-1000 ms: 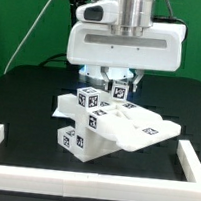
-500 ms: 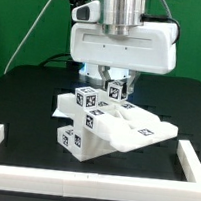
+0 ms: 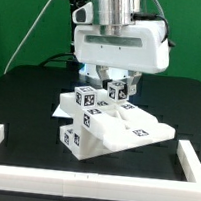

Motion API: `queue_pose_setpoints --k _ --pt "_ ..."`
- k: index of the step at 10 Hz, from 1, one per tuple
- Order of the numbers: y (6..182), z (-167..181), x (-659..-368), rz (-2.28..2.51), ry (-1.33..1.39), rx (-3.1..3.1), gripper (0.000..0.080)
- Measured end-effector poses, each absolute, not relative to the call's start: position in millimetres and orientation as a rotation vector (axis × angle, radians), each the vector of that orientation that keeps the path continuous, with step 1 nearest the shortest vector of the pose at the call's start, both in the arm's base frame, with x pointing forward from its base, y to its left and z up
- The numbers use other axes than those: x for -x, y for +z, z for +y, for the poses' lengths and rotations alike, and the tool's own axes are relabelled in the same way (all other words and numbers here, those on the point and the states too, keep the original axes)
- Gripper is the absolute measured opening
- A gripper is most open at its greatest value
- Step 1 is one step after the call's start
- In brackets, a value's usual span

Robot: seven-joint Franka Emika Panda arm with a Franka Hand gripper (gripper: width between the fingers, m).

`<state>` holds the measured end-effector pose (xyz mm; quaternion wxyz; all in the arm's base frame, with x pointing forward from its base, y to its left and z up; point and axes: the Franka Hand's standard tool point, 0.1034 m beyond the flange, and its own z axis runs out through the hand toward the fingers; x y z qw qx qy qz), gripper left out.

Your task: Assemble chair

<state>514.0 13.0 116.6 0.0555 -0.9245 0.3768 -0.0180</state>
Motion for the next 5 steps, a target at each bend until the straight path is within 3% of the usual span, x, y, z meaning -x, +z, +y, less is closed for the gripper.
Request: queue_pose_setpoints --k 1,2,3,5 --pt "115.8 9.7 -512.9 0.826 -0.070 2.924 0.0551" --pt "115.4 7.7 -511.9 0.531 -0.078 2.998 0.0628" --pt "114.1 10.3 -509.5 0.277 -0.084 3.035 0.0643" --pt "112.7 10.4 -506.9 0.115 -0.091 3.050 0.0649"
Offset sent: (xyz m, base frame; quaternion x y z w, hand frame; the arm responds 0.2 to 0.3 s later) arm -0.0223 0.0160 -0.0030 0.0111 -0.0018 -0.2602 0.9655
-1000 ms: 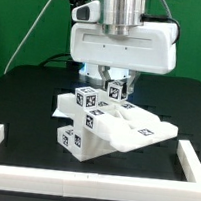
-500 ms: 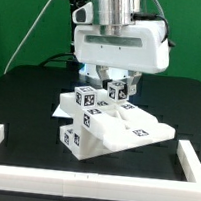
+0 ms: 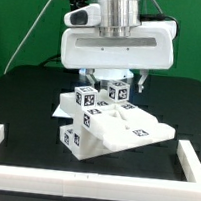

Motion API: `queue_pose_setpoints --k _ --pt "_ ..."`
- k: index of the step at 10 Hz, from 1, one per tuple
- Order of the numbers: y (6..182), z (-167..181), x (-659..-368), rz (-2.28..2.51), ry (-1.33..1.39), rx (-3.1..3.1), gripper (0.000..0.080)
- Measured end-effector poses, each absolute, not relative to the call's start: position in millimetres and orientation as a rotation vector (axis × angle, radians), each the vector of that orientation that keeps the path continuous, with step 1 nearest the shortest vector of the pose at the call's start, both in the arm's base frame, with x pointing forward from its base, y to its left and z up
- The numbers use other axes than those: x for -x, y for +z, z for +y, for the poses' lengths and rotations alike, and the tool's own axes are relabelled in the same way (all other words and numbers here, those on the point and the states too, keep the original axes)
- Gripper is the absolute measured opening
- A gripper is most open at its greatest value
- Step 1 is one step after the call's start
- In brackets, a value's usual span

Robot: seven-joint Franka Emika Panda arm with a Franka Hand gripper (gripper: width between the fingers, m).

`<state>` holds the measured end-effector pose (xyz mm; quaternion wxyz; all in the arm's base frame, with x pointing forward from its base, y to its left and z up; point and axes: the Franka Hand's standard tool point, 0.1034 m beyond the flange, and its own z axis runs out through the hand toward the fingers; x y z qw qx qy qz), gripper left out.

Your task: Assemble chair

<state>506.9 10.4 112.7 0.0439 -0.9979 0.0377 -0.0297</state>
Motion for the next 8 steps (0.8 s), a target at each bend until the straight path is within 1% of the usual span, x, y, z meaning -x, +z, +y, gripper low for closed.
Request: queue_pose_setpoints --k 3,4,6,7,8 --pt "113.7 14.0 -508.4 -0.260 -0.126 3.065 0.0649" --pt "112.9 12.2 -508.2 -0.249 -0.123 3.067 0.0622" --pt "112.9 12.0 -508.2 -0.204 -0.121 3.070 0.0347" --pt "112.8 12.1 -508.1 -0.154 -0.119 3.071 0.0347" --pt "112.7 12.3 -508.1 0.001 -0.114 3.071 0.0282"
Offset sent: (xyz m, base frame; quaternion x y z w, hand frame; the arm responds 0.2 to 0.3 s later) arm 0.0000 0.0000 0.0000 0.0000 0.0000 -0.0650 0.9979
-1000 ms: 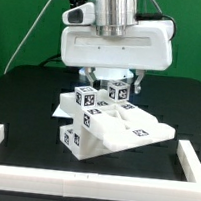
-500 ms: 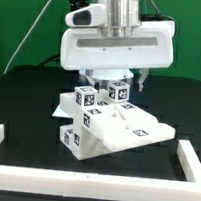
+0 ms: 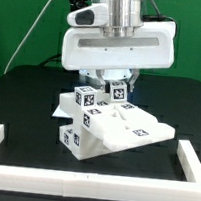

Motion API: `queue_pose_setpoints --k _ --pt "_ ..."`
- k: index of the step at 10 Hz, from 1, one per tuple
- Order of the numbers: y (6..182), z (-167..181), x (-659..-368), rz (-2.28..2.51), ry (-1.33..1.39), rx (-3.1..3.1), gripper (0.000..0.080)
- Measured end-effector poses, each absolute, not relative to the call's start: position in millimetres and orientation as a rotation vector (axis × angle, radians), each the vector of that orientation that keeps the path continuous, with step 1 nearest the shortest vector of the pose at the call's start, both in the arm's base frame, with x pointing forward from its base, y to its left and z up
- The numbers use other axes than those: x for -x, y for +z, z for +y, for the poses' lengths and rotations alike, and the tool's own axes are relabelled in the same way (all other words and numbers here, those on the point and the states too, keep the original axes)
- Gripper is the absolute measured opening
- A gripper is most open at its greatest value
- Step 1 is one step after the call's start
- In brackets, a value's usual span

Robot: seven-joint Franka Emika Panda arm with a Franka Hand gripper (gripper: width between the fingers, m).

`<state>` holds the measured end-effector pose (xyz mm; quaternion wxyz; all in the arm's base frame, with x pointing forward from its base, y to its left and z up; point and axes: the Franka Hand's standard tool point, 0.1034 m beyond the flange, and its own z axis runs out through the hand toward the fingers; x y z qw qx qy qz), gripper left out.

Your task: Assemble chair

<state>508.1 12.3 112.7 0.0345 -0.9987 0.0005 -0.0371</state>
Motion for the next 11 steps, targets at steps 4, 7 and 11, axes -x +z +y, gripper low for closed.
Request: queue_pose_setpoints --k 4,7,11 --pt "112.7 14.1 -509.7 0.709 -0.146 2.973 0.0282" --pt "112.7 15.9 -509.9 1.287 -0.112 2.731 0.0282" --pt "112.5 16.3 -510.1 1.309 -0.107 2.705 0.0517"
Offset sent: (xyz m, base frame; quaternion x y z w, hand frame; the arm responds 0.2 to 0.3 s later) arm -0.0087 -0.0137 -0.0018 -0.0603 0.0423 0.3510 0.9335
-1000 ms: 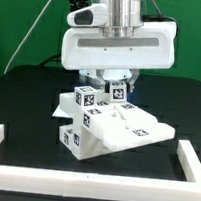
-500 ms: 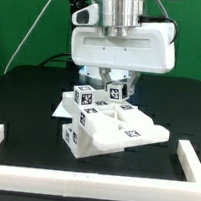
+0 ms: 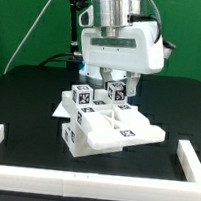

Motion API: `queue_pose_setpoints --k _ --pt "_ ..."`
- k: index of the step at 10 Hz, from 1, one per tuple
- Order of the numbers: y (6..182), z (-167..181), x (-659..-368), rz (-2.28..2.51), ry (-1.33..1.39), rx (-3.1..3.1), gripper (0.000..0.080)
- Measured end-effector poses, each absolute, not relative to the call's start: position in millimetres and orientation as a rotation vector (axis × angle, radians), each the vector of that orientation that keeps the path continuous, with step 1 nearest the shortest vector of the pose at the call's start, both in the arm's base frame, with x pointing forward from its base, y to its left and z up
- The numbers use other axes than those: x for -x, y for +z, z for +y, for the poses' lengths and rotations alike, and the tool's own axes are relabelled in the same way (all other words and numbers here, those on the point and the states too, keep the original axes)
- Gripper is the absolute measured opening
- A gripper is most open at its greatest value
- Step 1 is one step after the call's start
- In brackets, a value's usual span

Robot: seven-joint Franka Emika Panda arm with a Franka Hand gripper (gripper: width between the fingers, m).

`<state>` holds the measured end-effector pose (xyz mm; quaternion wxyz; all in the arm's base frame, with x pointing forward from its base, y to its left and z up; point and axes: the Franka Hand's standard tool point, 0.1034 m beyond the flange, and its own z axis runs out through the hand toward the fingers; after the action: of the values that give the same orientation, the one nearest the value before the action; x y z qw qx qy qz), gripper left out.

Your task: Assemble chair

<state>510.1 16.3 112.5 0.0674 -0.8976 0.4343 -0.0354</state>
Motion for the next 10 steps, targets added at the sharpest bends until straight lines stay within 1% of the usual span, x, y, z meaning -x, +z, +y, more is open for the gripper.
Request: queue_pose_setpoints --k 1,2,3,4,6,7,8,10 --pt "113.1 20.6 -511.2 1.129 -0.124 2.809 0.0620" --pt "114.5 22.1 -512.7 0.939 -0.130 2.890 0.0620" --pt "115.1 23.3 -512.4 0.628 -0.123 2.990 0.0644" --pt "115.9 25.9 -511.1 0.343 -0.079 3.045 0.0648" --pt "116.1 24.7 -511.8 0.205 -0.105 3.063 0.0649" --pt "116.2 20.6 -515.0 -0.135 -0.125 3.090 0.0649" --pt "115.7 17.7 -518.3 -0.274 -0.146 3.096 0.0649" --pt "115.0 18.1 -517.5 -0.176 -0.142 3.100 0.0640"
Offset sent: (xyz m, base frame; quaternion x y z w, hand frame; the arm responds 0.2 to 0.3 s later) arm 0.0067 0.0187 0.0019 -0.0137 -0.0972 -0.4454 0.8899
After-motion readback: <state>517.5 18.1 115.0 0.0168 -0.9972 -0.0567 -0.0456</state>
